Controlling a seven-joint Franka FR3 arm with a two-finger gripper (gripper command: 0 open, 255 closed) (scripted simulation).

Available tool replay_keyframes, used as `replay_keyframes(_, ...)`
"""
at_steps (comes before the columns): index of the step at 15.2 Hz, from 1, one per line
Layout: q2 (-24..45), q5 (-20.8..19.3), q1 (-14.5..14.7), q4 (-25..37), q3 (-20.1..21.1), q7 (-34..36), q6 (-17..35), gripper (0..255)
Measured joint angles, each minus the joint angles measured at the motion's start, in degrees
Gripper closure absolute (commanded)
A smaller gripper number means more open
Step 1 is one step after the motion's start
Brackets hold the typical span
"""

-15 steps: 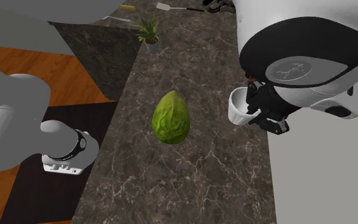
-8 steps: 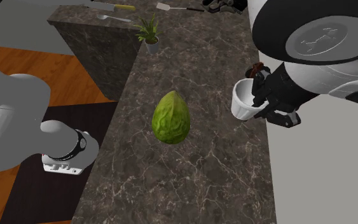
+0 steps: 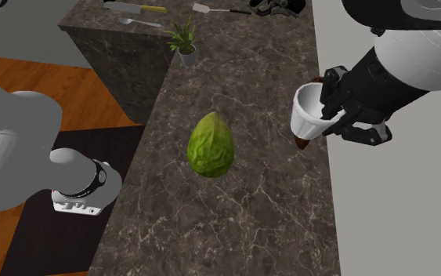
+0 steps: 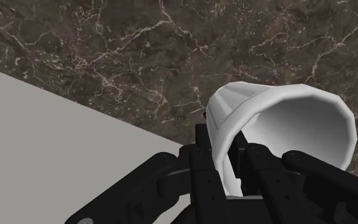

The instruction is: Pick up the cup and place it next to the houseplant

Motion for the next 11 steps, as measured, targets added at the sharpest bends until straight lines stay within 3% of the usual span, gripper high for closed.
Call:
replay_keyframes(5,0.9,0.0,-0.1,5.2,0.0,0.5,-4.3,255)
replay_keyframes(11,-5.4,-0.4,3.5,-2.5,2.3,6.0,-2.1,255)
